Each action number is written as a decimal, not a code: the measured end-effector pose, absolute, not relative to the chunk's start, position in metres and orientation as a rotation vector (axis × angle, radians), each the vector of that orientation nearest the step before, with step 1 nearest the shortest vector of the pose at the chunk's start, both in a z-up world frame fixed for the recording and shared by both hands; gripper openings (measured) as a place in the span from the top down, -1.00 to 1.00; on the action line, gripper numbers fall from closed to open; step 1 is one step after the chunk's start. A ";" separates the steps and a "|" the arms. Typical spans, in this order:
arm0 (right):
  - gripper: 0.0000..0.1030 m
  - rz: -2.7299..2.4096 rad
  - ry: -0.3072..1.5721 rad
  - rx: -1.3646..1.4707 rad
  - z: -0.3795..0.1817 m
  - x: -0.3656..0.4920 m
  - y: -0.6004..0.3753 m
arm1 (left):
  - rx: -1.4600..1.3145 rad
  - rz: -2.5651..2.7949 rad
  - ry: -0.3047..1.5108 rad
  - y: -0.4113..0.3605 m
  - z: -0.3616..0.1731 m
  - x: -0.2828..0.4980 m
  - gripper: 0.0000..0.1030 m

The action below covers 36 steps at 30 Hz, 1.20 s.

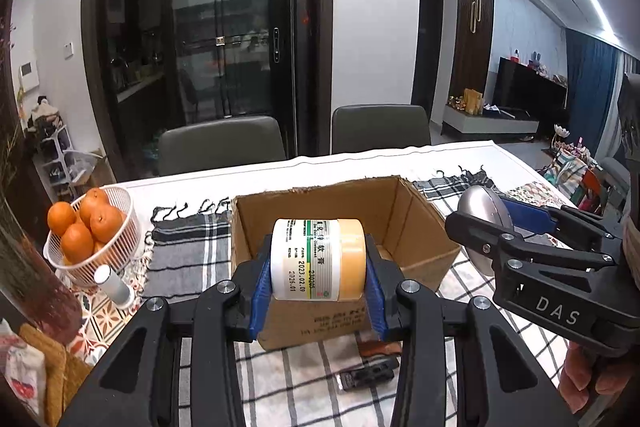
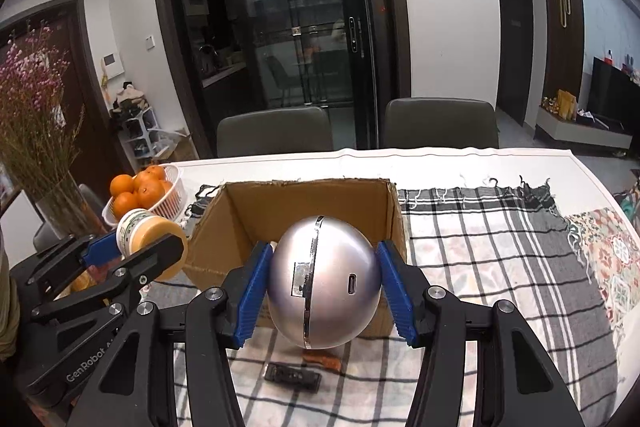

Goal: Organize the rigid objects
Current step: 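Lift and carry the jar and dome with both tools over the box, then open both tools to drop the jar and dome into the box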

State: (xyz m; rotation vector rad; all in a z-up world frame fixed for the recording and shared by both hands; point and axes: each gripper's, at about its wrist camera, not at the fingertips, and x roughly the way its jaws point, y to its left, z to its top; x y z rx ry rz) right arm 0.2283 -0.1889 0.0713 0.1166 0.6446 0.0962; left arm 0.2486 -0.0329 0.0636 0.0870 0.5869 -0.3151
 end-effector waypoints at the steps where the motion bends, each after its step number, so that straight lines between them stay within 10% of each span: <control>1: -0.07 0.096 0.645 0.115 0.072 0.231 -0.189 | 0.086 -0.316 0.590 -0.034 0.064 0.251 0.23; 36: -0.07 0.109 0.899 0.072 0.015 0.335 -0.194 | 0.126 -0.292 0.819 -0.045 0.009 0.350 0.23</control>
